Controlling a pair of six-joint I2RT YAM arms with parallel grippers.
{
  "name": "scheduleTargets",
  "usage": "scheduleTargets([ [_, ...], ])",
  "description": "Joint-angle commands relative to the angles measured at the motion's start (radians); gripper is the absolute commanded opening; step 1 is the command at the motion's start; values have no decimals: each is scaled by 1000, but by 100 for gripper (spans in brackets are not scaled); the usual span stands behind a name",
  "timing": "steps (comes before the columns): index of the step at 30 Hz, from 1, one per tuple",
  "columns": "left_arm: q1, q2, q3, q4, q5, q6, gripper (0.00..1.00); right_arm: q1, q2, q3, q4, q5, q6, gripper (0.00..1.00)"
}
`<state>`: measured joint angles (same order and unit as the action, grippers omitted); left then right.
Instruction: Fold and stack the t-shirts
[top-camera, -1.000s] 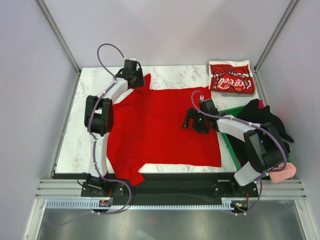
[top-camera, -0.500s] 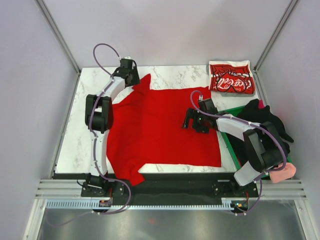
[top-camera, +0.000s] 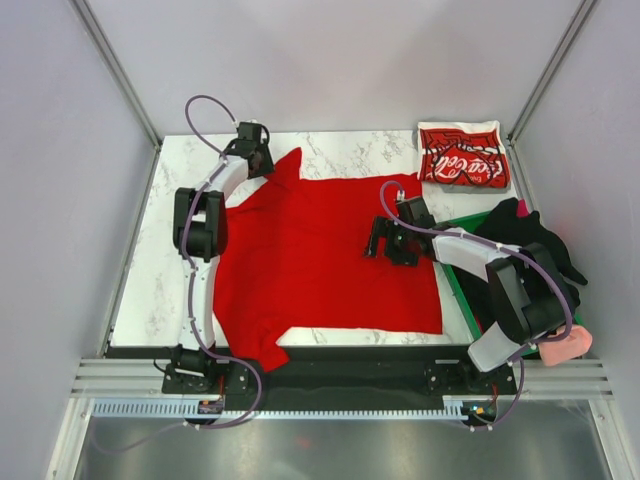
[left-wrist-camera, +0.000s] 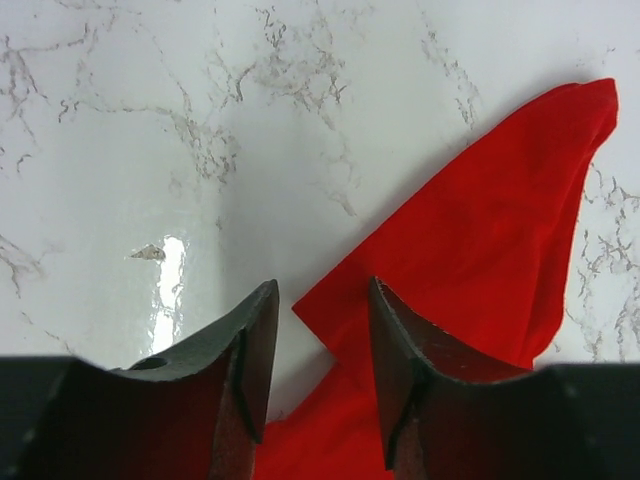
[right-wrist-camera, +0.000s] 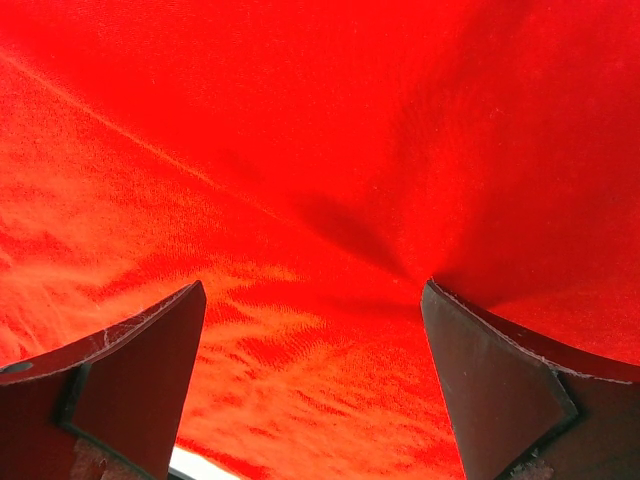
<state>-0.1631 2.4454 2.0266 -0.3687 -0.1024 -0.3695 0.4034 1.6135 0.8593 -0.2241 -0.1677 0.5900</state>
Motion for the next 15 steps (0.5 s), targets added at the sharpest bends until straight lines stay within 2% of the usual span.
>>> scheduleTargets([
  [1, -3, 14, 40, -22, 3, -72, 46, 9, 71, -39, -107, 0, -19, 98],
  [4, -6, 6, 15, -27, 12, -110, 43, 11, 80, -34, -107, 2, -24, 98],
  [10, -16, 21, 40, -68, -33, -131, 30, 8, 82, -31, -107, 4, -29, 98],
  [13, -16, 49, 78, -105, -33, -132, 19, 5, 85, -28, -107, 4, -33, 98],
  [14, -16, 55, 102, -114, -33, -134, 6, 3, 85, -26, -107, 4, -35, 98],
  [15, -16, 67, 113, -119, -31, -131, 2, 3, 88, -26, -107, 0, -35, 98],
])
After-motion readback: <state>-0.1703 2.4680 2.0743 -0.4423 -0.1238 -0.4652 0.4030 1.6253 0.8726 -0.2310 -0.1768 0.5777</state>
